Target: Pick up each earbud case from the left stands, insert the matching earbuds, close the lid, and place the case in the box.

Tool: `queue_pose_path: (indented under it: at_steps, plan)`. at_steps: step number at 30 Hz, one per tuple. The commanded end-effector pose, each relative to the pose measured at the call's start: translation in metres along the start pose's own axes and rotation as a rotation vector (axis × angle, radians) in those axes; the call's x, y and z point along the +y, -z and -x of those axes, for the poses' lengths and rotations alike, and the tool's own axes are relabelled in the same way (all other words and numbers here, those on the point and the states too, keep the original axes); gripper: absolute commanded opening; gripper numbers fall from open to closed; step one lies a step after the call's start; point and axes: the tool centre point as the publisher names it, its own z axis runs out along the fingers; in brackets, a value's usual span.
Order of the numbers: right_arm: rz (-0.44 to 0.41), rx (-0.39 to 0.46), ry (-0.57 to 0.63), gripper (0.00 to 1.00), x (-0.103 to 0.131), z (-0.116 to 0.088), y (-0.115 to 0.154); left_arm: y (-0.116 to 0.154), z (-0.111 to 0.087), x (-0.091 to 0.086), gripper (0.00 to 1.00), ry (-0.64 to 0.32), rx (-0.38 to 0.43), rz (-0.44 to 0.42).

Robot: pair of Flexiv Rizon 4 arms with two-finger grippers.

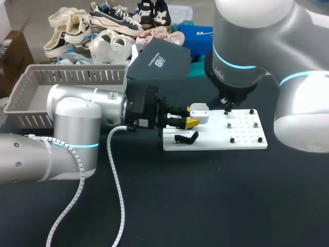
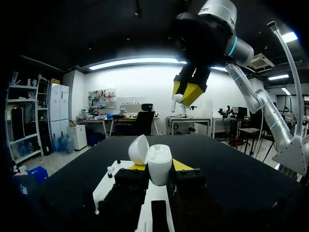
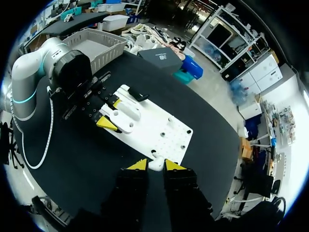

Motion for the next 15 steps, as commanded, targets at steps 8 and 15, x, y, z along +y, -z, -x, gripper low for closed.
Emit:
queue_pose_path:
  at_steps: [8, 15]
  plan:
    - [-0.005, 0.100, 0.066, 0.00, 0.037, 0.018, -0.001, 0.000, 0.000, 0.000, 0.00, 0.000, -0.001, 0.000]
    - [0.004, 0.115, 0.071, 0.00, 0.046, 0.018, -0.005, 0.000, 0.000, 0.000, 0.00, 0.000, -0.001, 0.000]
